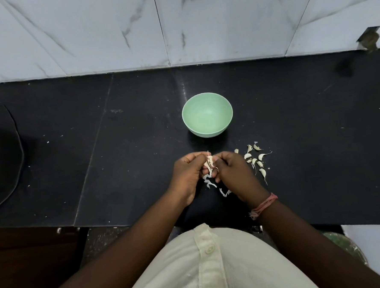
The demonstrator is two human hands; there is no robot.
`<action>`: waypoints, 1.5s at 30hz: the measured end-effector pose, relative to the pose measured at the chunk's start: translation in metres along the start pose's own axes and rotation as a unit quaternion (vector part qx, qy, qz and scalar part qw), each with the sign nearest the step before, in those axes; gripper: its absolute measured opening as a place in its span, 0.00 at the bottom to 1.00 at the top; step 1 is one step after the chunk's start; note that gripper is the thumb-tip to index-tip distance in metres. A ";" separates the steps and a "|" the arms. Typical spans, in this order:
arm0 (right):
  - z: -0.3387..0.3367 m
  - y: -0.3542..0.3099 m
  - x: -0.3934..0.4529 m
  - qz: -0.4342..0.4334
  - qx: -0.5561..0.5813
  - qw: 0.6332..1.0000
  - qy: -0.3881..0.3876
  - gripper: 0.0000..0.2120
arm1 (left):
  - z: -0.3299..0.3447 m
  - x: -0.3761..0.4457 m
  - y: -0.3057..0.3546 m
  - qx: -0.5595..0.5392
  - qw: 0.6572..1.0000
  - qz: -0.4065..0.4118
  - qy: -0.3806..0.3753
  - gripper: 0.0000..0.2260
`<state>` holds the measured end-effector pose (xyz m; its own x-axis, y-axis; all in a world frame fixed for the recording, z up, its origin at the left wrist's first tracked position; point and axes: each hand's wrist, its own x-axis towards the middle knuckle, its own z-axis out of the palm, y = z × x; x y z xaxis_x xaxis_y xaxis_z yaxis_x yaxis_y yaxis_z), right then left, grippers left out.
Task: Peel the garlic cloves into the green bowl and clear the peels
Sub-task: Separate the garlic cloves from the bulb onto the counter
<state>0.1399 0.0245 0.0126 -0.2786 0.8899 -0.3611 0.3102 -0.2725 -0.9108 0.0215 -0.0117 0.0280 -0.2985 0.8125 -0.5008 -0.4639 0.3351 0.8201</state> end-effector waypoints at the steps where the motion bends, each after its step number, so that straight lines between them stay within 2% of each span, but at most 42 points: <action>1: -0.001 -0.001 -0.001 0.008 0.036 0.999 -0.002 0.11 | 0.000 0.000 0.001 0.008 1.000 0.002 0.000 0.06; 5: 0.000 -0.002 -0.003 -0.009 0.131 0.991 0.010 0.05 | 0.000 0.001 0.001 0.021 1.000 0.001 0.014 0.06; 9: -0.001 -0.003 -0.004 -0.039 0.159 0.986 0.018 0.06 | -0.003 0.005 -0.002 0.028 0.999 -0.014 0.017 0.06; 12: -0.004 0.000 -0.001 -0.032 0.170 0.984 0.040 0.03 | -0.002 0.002 -0.002 0.013 0.999 -0.031 0.001 0.06; 14: -0.005 0.000 0.000 -0.008 0.196 0.980 0.029 0.03 | 0.000 0.001 -0.001 -0.008 0.999 -0.040 0.002 0.06; 19: -0.001 -0.004 -0.005 0.071 0.361 0.930 -0.021 0.05 | 0.001 0.004 -0.002 -0.025 0.998 -0.050 0.014 0.05; 22: 0.001 -0.002 -0.002 0.095 0.439 0.893 0.007 0.06 | 0.003 0.003 -0.003 -0.016 0.998 -0.054 0.004 0.04; 24: 0.000 0.001 0.002 0.102 0.449 0.887 0.028 0.06 | 0.003 0.002 -0.005 -0.007 0.999 -0.053 -0.005 0.04; 27: -0.005 0.003 0.006 0.100 0.428 0.897 0.056 0.09 | 0.003 0.002 -0.007 -0.005 0.999 -0.054 0.003 0.05; 30: -0.015 0.004 0.009 0.096 0.393 0.905 0.128 0.09 | 0.000 0.004 -0.007 -0.016 0.998 -0.055 0.022 0.05; 33: -0.038 0.012 0.013 0.077 0.233 0.945 0.217 0.07 | -0.005 0.005 -0.006 -0.035 0.997 -0.066 0.013 0.06; 35: -0.055 0.017 0.014 0.061 0.129 0.956 0.255 0.06 | -0.005 0.004 -0.005 -0.058 0.995 -0.081 0.001 0.06; 40: -0.069 0.021 0.016 0.046 0.009 0.961 0.274 0.05 | -0.005 0.002 -0.008 -0.086 0.990 -0.108 -0.004 0.08; 45: -0.055 0.014 0.003 -0.009 -0.077 0.953 0.292 0.08 | -0.006 0.001 -0.009 -0.074 0.991 -0.108 0.001 0.05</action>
<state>0.1937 0.0433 0.0096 0.2544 0.9582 -0.1312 0.4532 -0.2380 -0.8591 0.0205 -0.0165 0.0188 -0.1796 0.7285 -0.6611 -0.6344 0.4279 0.6438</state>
